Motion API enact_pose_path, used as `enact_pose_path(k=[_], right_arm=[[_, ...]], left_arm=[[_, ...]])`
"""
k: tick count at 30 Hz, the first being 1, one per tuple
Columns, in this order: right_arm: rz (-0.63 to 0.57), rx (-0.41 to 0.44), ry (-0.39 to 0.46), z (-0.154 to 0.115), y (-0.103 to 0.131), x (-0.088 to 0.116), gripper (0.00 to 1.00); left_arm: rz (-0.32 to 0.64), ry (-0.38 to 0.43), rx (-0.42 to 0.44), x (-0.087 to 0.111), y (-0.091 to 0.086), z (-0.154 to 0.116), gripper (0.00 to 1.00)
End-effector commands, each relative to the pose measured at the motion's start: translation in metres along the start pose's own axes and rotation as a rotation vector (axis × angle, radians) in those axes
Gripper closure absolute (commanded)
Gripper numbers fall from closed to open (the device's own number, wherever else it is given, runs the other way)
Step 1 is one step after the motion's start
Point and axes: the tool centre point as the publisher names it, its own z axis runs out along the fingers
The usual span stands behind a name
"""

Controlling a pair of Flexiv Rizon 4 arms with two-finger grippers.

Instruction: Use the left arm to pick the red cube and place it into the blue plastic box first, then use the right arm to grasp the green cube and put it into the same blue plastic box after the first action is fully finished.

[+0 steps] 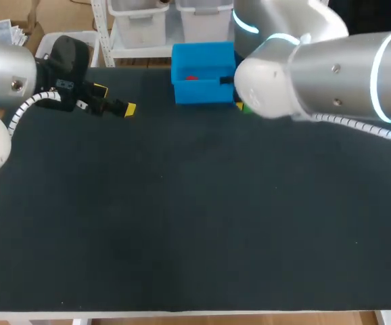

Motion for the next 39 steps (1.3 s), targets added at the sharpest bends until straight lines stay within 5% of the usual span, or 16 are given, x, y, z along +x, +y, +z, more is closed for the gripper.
enact_pose_path(k=[1,8,20,32,39], right_arm=[[0.008,-0.001,-0.038,-0.038,-0.009,0.0,1.0],[-0.004,0.001,-0.094,-0.07,-0.008,-0.016,1.0],[0.033,-0.056,-0.203,-0.081,-0.002,-0.033,1.0],[0.035,-0.168,-0.431,-0.087,0.008,-0.042,1.0],[0.032,-0.183,-0.443,-0.081,0.012,-0.043,1.0]], left_arm=[[0.003,-0.011,0.008,0.002,0.002,-0.001,0.0],[0.003,-0.011,0.008,0.002,0.002,-0.001,0.0],[0.003,-0.011,0.008,0.002,0.002,-0.001,0.0],[0.003,-0.011,0.008,0.002,0.002,-0.001,0.0],[0.003,-0.011,0.008,0.002,0.002,-0.001,0.0]])
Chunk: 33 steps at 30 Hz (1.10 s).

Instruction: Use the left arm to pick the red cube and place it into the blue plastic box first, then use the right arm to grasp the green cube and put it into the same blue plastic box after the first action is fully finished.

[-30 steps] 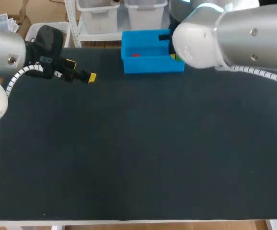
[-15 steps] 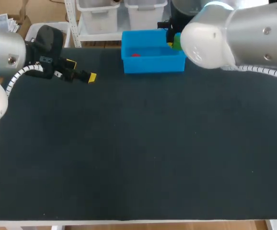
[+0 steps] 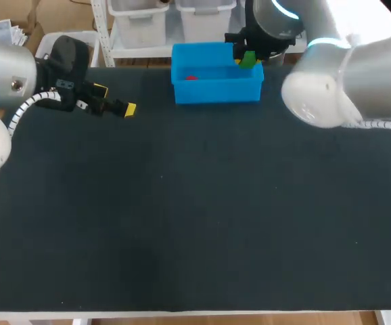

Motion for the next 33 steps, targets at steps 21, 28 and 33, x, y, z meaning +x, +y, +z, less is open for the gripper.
enact_pose_path(k=[21,28,33], right_arm=[[-0.009,-0.027,-0.05,0.047,-0.005,-0.024,1.0],[-0.009,-0.033,-0.031,0.076,-0.008,-0.043,1.0],[-0.008,-0.041,-0.026,0.092,-0.011,-0.058,1.0]], left_arm=[[0.003,-0.011,0.008,0.002,0.002,-0.001,0.0],[0.003,-0.011,0.008,0.002,0.002,-0.001,0.0],[0.003,-0.011,0.008,0.002,0.002,-0.001,0.0]])
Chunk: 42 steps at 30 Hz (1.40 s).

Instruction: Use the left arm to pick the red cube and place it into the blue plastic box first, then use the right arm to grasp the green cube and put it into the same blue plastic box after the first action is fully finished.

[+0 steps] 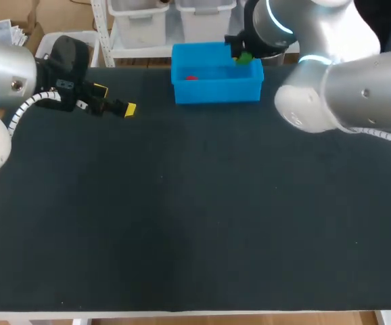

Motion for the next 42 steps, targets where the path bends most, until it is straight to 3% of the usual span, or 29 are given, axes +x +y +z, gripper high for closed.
enact_pose_path(k=[1,14,31,38,39,40,41,42], right_arm=[[-0.001,-0.009,0.048,0.034,-0.001,-0.021,1.0],[-0.014,-0.028,0.06,0.059,-0.001,-0.038,1.0],[-0.011,-0.028,0.126,0.097,-0.01,-0.027,1.0],[-0.021,-0.039,0.144,0.101,-0.007,-0.022,1.0],[-0.024,-0.04,0.145,0.101,-0.007,-0.023,0.76],[-0.025,-0.04,0.145,0.099,-0.006,-0.024,0.44],[-0.03,-0.042,0.144,0.098,-0.005,-0.025,0.0],[-0.037,-0.046,0.14,0.096,-0.003,-0.026,0.0]], left_arm=[[0.003,-0.011,0.008,0.002,0.002,-0.001,0.0],[0.003,-0.011,0.008,0.002,0.002,-0.001,0.0],[0.003,-0.011,0.008,0.002,0.002,-0.001,0.0],[0.003,-0.011,0.008,0.002,0.002,-0.001,0.0],[0.003,-0.011,0.008,0.002,0.002,-0.001,0.0],[0.003,-0.011,0.008,0.002,0.002,-0.001,0.0],[0.003,-0.011,0.008,0.002,0.002,-0.001,0.0],[0.003,-0.011,0.008,0.002,0.002,-0.001,0.0]])
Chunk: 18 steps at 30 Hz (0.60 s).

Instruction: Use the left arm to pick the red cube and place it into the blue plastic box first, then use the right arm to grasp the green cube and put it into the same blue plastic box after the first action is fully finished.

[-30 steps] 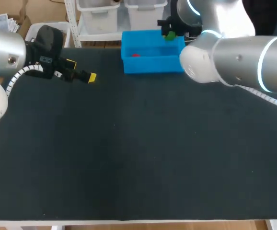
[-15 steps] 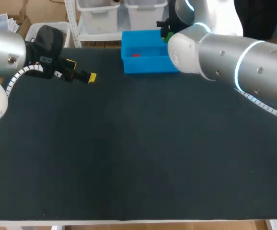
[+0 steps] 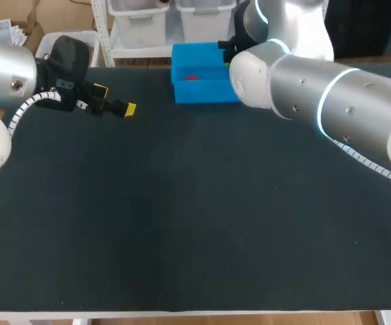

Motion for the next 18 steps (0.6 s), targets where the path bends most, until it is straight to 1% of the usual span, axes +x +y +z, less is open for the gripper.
enact_pose_path(k=[1,5,12,18], right_arm=[[-0.012,-0.007,0.038,0.002,0.004,-0.016,0.0],[-0.018,-0.009,0.031,-0.01,0.008,-0.019,0.0],[-0.037,0.005,0.036,-0.044,0.016,-0.022,0.0],[-0.067,0.003,0.054,-0.068,0.018,-0.012,0.0]], left_arm=[[0.003,-0.011,0.008,0.002,0.002,-0.001,0.0],[0.003,-0.011,0.008,0.002,0.002,-0.001,0.0],[0.003,-0.011,0.008,0.002,0.002,-0.001,0.0],[0.003,-0.011,0.008,0.002,0.002,-0.001,0.0]])
